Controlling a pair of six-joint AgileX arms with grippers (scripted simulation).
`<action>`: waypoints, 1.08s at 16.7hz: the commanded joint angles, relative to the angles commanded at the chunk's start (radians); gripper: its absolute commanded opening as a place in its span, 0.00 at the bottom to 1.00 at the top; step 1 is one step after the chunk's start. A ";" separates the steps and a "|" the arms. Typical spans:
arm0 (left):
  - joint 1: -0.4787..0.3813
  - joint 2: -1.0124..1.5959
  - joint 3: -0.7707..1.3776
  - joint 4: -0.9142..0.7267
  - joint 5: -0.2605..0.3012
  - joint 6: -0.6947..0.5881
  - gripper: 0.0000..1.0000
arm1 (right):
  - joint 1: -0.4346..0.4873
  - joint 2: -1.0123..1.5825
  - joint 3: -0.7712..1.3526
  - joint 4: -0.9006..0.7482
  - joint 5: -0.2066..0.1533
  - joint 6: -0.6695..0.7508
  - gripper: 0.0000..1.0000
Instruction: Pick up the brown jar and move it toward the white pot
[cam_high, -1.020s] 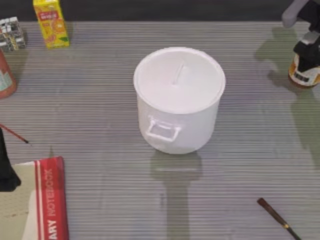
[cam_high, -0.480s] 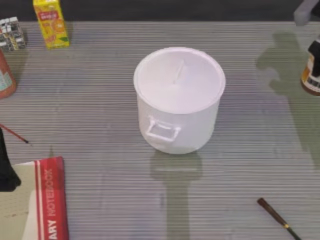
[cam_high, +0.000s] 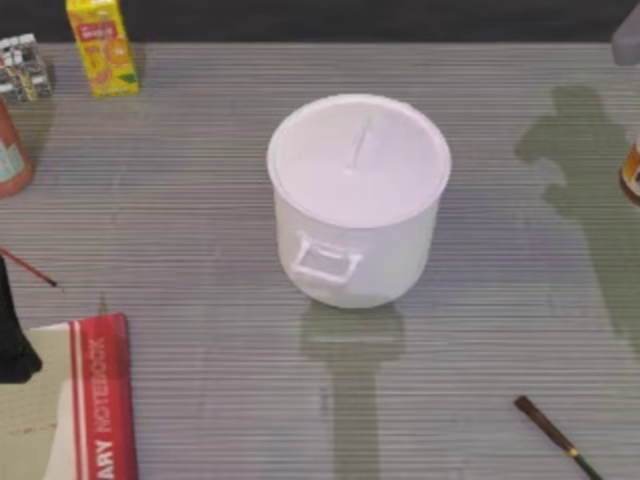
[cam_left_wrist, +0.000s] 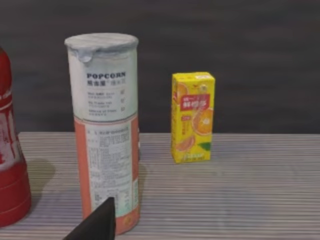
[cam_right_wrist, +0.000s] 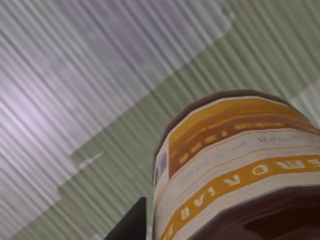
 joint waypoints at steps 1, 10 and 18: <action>0.000 0.000 0.000 0.000 0.000 0.000 1.00 | 0.000 -0.001 -0.002 0.001 0.000 0.000 0.00; 0.000 0.000 0.000 0.000 0.000 0.000 1.00 | 0.034 0.008 -0.012 0.030 0.017 0.162 0.00; 0.000 0.000 0.000 0.000 0.000 0.000 1.00 | 0.180 0.037 -0.090 0.129 0.069 0.805 0.00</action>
